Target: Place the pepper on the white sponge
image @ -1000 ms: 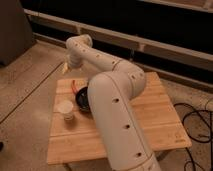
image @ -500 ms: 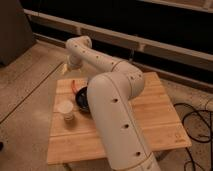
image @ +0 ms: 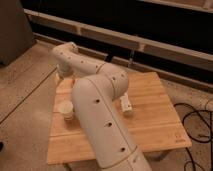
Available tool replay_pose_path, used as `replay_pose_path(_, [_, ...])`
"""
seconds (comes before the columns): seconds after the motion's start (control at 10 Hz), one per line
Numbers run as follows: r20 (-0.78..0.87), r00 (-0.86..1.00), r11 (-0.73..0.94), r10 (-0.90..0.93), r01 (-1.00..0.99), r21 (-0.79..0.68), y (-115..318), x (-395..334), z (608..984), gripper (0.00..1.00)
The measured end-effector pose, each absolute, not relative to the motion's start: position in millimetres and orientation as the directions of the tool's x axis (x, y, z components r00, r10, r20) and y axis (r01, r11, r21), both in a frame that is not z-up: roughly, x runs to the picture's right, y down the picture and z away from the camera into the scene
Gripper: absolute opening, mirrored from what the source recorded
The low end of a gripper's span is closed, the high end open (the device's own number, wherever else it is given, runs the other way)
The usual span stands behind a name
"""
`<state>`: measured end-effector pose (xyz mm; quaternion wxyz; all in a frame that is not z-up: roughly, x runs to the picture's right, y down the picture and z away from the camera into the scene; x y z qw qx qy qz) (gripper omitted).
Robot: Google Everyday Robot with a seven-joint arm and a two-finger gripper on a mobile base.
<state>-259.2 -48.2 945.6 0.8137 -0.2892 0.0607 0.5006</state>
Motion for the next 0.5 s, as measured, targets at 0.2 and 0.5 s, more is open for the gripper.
replay_pose_path(0.2, [-0.413,0.395,0.264,0.821,-0.903,-0.339,-64,-241,960,0.65])
replay_pose_path(0.5, [-0.434,0.267,0.117,0.861,-0.933,-0.341,-68,-240,980,0.65])
